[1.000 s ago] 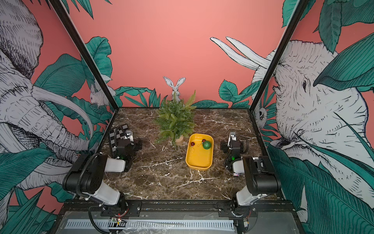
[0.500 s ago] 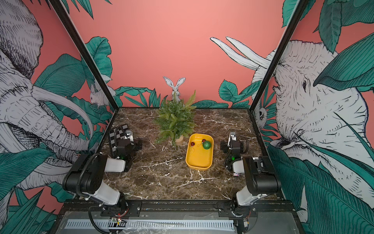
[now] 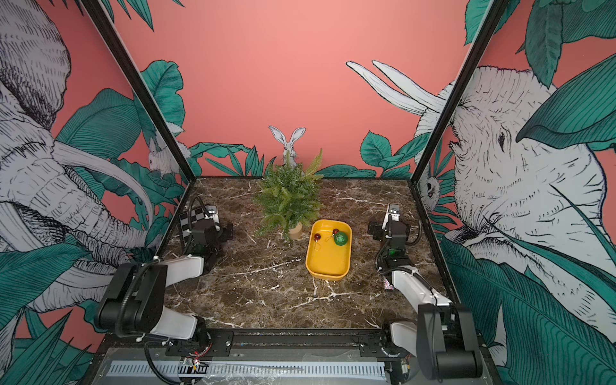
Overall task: Decorate the small christmas tree with ornaments
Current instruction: Pick up an ornament from the container.
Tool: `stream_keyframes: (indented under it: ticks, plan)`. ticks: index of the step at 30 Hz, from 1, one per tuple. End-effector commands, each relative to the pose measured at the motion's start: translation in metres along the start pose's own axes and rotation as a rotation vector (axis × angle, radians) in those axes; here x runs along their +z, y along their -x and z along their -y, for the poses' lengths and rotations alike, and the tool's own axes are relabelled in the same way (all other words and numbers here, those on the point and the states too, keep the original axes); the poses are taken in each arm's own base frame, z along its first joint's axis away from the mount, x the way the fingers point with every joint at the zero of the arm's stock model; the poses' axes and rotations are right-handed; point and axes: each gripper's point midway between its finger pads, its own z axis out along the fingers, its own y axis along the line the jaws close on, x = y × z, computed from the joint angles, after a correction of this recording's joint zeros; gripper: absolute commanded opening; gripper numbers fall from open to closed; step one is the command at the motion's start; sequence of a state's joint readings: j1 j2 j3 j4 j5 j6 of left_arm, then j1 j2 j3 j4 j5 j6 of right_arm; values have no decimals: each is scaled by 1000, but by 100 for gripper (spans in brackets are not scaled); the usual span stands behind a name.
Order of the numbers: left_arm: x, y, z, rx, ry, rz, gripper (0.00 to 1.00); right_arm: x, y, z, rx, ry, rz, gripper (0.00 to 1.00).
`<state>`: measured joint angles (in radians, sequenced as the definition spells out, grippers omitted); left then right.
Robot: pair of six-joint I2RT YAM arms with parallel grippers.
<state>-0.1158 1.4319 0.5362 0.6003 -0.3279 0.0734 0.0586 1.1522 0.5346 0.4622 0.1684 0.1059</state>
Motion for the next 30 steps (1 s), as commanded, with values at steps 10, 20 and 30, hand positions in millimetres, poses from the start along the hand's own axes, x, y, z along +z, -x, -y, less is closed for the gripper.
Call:
stream_keyframes:
  ticks: [10,20,30]
  plan:
    - [-48,30,60,-443,-465,-169,99,-22,-21,-100,416,481,-377,88]
    - [-99,5,87,-697,-658,-235,99,-49,-56,-135,123,449,-626,76]
    - [-126,-15,136,-607,-764,-300,77,-36,-88,-165,24,401,-748,65]
